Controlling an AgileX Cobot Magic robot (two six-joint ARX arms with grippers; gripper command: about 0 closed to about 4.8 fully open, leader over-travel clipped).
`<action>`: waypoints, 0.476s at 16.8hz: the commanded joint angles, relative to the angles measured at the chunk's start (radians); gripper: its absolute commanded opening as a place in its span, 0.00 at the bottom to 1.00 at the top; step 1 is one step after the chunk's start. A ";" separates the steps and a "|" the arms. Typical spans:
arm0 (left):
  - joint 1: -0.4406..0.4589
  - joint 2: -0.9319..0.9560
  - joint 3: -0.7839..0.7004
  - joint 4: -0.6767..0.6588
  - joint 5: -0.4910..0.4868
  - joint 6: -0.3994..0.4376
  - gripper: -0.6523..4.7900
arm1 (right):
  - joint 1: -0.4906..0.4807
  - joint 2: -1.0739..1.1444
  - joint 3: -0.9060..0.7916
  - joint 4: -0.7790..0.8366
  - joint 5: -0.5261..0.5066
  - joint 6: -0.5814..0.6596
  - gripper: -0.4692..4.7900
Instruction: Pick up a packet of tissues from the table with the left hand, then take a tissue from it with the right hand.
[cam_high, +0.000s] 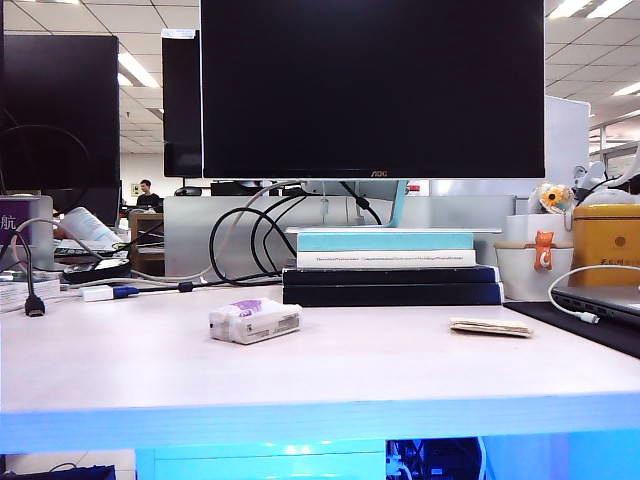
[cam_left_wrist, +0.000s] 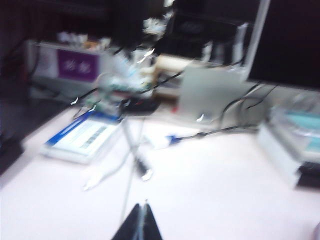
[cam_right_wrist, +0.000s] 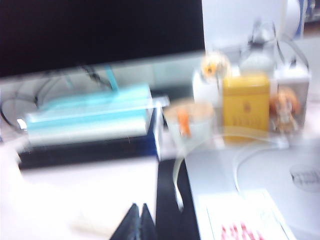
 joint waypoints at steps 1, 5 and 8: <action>0.001 -0.005 0.002 -0.119 -0.013 0.064 0.11 | 0.001 -0.001 -0.006 -0.116 0.082 -0.002 0.08; 0.002 -0.005 -0.025 -0.161 -0.014 0.067 0.11 | 0.001 -0.001 -0.003 -0.211 0.108 0.035 0.08; 0.003 -0.005 -0.025 -0.211 -0.014 0.068 0.11 | 0.000 -0.001 -0.003 -0.222 0.129 0.029 0.08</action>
